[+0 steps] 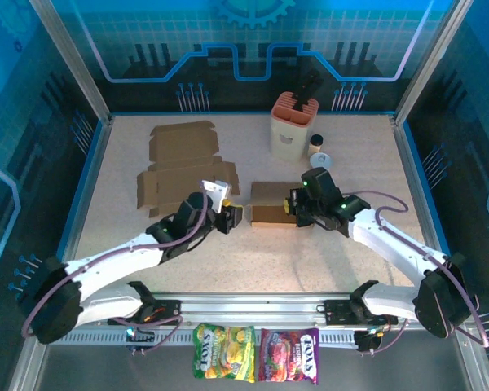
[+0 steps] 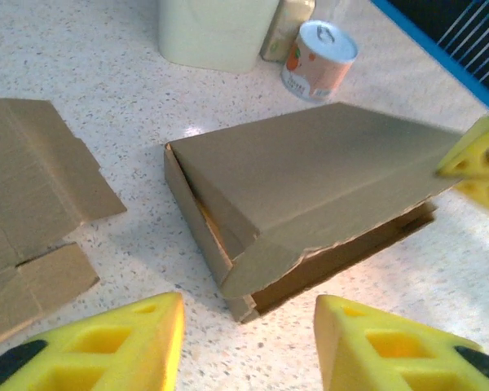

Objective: Fold the paper box

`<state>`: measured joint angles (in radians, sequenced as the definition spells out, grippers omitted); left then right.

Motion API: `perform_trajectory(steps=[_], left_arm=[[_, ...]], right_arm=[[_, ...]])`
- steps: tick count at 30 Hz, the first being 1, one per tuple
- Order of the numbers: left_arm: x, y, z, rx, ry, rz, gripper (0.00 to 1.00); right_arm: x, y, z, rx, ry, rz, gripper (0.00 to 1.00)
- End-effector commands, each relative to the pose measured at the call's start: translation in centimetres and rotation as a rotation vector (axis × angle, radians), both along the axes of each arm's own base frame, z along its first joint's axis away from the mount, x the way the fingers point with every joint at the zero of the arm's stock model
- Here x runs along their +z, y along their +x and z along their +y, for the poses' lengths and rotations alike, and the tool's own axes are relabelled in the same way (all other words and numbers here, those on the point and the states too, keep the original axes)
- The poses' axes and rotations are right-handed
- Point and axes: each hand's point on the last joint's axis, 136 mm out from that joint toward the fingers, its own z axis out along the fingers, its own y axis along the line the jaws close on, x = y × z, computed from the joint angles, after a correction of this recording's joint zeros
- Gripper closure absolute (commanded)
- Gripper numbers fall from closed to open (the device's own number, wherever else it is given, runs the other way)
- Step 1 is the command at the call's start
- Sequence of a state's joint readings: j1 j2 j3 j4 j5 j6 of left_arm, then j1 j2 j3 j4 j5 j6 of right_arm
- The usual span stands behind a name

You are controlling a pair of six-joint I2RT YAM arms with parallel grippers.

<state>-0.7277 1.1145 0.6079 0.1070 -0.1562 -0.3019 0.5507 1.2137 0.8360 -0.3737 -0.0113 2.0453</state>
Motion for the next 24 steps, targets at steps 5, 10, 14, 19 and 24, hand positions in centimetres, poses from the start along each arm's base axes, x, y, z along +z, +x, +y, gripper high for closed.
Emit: perform_trajectory(steps=[5, 10, 14, 19, 24], left_arm=[[2.1, 2.1, 0.7, 0.104, -0.205, 0.272, 0.48], [0.8, 3.9, -1.1, 0.068, -0.241, 0.46, 0.54], [-1.1, 4.7, -2.6, 0.051, -0.227, 0.569, 0.57], [-3.5, 5.2, -3.3, 0.063, -0.219, 0.638, 0.58], [-5.8, 5.3, -3.8, 0.053, -0.199, 0.688, 0.57]], right_arm=[[-1.0, -0.7, 0.2, 0.034, 0.008, -0.002, 1.0], [-2.1, -1.5, 0.2, 0.072, -0.003, 0.007, 1.0], [-2.7, -1.9, -0.3, 0.065, -0.011, 0.011, 1.0], [-3.2, -2.3, -0.4, 0.077, -0.017, 0.016, 1.0], [-4.0, -2.9, -0.6, 0.088, -0.024, 0.036, 1.0]])
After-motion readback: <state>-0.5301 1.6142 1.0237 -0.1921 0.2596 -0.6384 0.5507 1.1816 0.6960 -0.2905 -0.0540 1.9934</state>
